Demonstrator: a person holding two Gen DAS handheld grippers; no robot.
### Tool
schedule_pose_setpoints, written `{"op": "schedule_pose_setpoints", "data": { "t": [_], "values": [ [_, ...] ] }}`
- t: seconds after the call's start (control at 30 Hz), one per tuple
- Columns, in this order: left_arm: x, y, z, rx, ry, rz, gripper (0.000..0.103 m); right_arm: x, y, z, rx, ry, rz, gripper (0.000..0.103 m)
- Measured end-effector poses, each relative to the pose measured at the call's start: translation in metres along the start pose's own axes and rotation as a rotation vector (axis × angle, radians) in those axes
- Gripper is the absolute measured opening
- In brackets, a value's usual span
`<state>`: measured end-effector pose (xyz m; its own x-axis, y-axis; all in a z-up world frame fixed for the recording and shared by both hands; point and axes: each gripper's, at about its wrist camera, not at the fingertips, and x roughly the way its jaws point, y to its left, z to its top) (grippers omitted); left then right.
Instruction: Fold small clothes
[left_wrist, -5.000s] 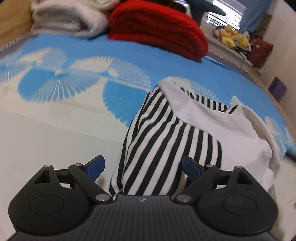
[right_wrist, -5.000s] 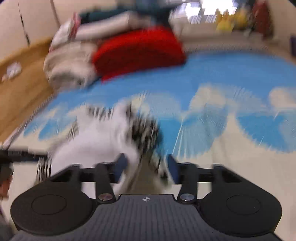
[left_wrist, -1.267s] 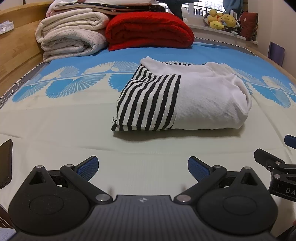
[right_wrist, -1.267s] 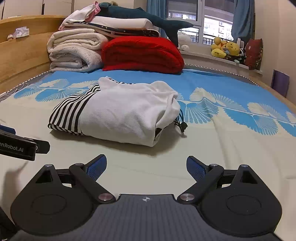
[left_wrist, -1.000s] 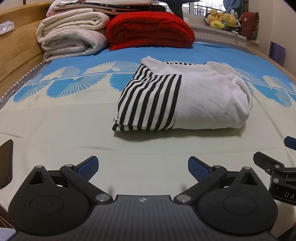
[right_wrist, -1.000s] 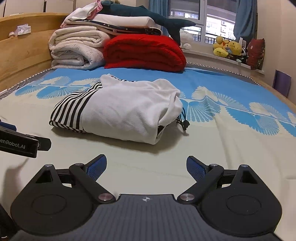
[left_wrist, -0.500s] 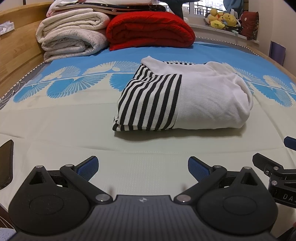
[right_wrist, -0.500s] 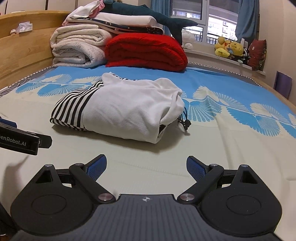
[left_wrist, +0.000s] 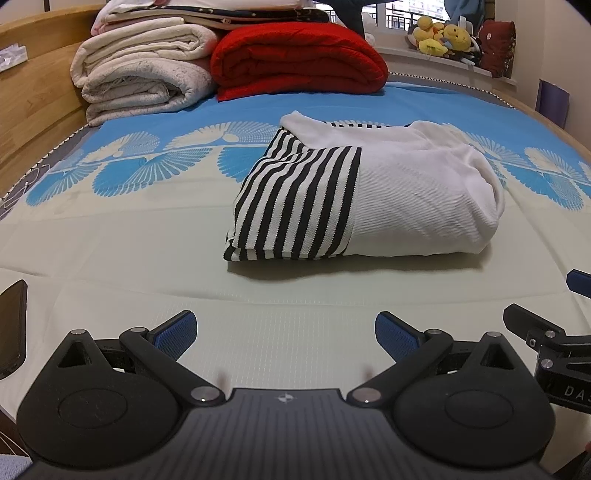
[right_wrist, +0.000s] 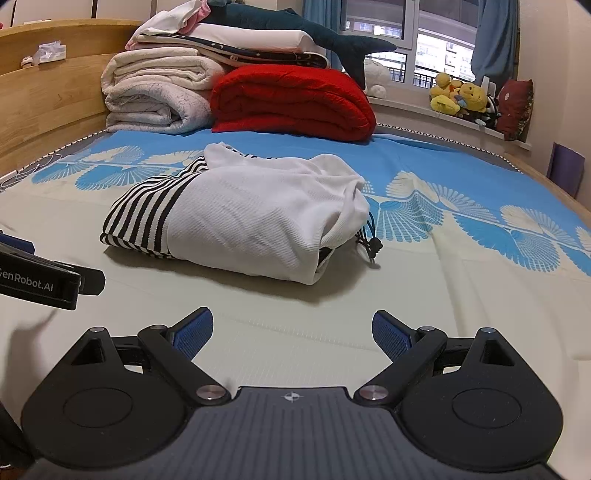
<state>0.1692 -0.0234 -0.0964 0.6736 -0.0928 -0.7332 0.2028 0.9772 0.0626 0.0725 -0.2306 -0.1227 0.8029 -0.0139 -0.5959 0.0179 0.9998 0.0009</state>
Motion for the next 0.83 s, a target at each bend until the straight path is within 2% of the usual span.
{"op": "schedule_pose_setpoints", "data": {
  "t": [0.83],
  "values": [
    [-0.0011, -0.0034, -0.0007, 0.014, -0.007, 0.018, 0.103, -0.0011, 0.0011, -0.0006, -0.014, 0.001, 0.011, 0.094]
  ]
}}
